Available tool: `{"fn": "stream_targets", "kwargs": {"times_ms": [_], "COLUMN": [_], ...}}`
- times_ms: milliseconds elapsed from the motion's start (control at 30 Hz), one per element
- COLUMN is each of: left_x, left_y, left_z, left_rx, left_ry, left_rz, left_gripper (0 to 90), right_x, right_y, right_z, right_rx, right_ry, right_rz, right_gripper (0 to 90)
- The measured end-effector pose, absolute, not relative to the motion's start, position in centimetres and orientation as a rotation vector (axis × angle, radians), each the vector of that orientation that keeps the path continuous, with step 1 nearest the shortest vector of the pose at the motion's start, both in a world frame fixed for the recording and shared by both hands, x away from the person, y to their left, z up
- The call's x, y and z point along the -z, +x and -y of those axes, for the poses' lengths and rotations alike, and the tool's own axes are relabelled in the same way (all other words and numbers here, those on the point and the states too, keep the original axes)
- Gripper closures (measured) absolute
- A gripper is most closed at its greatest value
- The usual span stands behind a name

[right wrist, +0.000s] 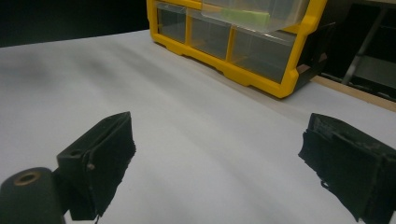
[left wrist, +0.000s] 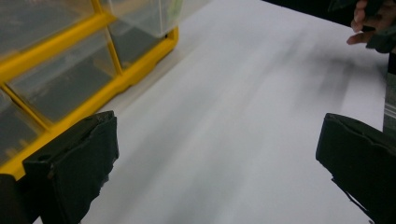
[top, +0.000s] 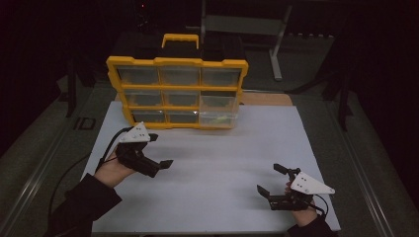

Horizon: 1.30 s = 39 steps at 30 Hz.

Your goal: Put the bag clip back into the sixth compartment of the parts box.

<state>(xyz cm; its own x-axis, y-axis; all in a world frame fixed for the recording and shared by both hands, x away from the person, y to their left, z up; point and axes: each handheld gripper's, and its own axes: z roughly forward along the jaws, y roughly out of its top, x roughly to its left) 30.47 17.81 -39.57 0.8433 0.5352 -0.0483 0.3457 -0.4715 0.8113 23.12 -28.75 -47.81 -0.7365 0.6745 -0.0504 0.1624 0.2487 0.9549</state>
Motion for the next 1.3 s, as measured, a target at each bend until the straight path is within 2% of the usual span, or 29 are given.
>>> {"fn": "stream_targets", "kwargs": {"times_ms": [1300], "left_x": [48.5], "left_y": [23.7], "left_z": [-22.2], "left_rx": [-0.33], "left_ry": [2.045], "left_rz": [-0.81], "left_gripper": [0.0], "right_x": [48.0], "right_y": [23.1], "right_z": [28.5], "right_rx": [-1.479], "right_ry": [0.757], "right_rz": [-2.092], "right_gripper": [9.1]}}
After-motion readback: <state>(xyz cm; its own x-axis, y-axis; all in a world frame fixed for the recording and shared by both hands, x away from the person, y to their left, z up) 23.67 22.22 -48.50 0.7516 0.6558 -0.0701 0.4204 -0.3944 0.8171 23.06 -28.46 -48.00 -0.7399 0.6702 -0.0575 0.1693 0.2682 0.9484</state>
